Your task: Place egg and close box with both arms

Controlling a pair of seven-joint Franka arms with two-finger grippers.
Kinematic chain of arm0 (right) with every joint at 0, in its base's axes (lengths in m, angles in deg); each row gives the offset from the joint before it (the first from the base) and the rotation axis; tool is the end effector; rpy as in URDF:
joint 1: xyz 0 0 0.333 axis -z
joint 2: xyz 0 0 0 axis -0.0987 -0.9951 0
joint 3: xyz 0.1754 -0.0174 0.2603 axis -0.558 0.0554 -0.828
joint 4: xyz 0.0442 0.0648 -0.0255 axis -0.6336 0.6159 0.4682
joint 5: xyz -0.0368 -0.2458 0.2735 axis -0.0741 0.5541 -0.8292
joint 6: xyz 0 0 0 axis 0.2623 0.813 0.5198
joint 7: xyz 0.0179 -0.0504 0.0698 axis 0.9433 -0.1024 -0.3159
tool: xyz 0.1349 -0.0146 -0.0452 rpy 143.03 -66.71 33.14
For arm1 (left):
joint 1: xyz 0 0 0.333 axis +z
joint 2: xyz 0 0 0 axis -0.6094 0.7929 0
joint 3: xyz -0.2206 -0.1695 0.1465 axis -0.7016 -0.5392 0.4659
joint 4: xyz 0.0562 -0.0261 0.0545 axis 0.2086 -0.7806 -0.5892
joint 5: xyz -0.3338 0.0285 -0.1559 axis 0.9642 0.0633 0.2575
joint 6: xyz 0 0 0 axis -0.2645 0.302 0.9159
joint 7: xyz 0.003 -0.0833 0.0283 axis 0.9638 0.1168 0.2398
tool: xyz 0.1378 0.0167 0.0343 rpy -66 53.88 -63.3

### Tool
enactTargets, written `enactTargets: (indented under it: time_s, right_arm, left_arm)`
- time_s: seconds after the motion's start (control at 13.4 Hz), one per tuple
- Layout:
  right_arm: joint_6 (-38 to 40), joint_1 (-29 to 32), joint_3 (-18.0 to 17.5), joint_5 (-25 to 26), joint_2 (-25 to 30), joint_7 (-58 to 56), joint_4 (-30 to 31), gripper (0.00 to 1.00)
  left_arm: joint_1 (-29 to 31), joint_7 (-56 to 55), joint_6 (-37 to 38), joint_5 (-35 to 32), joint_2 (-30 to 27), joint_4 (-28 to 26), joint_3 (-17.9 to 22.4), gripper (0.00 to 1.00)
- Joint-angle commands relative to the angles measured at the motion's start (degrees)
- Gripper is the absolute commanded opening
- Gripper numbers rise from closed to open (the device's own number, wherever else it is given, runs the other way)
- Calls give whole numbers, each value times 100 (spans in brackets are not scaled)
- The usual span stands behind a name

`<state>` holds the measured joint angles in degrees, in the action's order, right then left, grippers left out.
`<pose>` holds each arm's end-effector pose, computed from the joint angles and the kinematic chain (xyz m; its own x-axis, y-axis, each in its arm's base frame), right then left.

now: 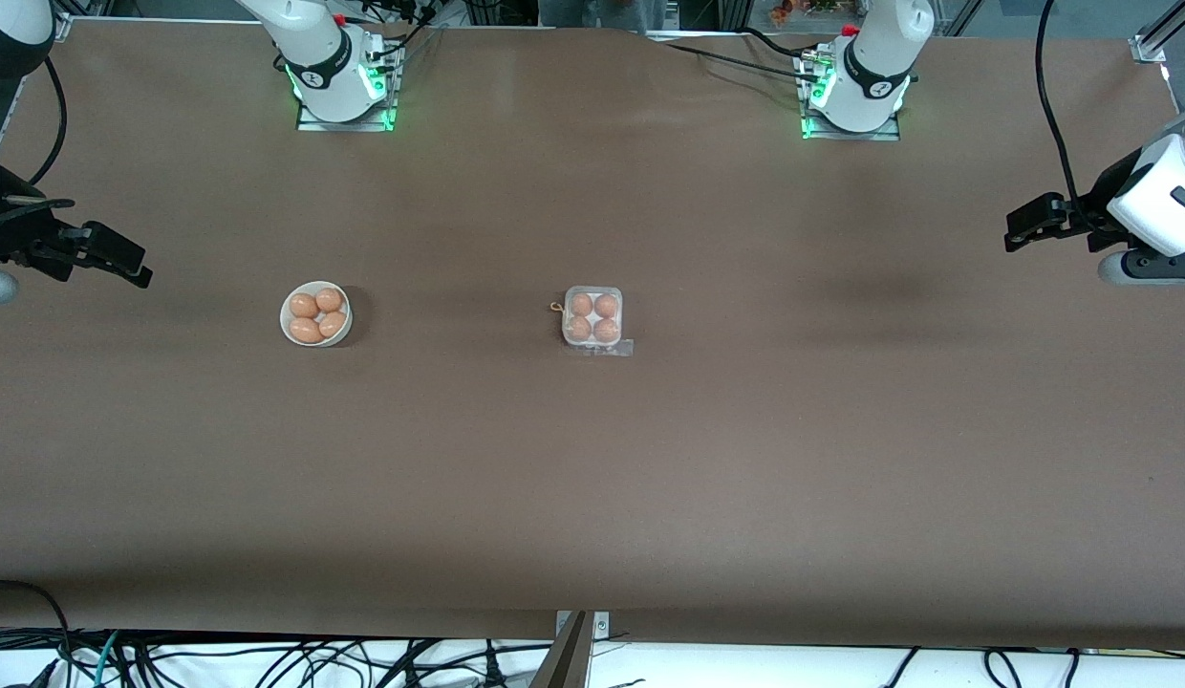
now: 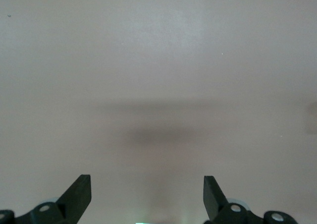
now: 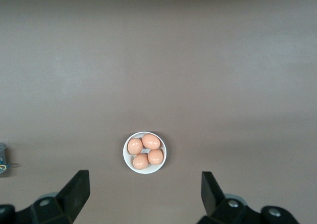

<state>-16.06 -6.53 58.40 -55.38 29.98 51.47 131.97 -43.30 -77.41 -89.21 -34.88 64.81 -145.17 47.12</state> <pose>0.5662 -0.0071 0.5501 0.9954 -0.0827 0.0490 -0.0822 -0.9965 -0.0129 0.5289 -0.0018 0.5473 0.9901 0.0252 -0.1378 0.0218 -0.9994 -0.0262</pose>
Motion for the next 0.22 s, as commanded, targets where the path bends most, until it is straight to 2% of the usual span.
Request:
enactTargets:
  time_s: [0.0, 0.15]
  right_arm:
    - [10, 43, -12, -72, 61, -75, 54, 100]
    - [10, 43, -12, -72, 61, -75, 54, 100]
  left_arm:
    - [14, 137, 169, -168, -83, -39, -45, 100]
    - [-22, 129, 187, -168, -57, -39, -45, 100]
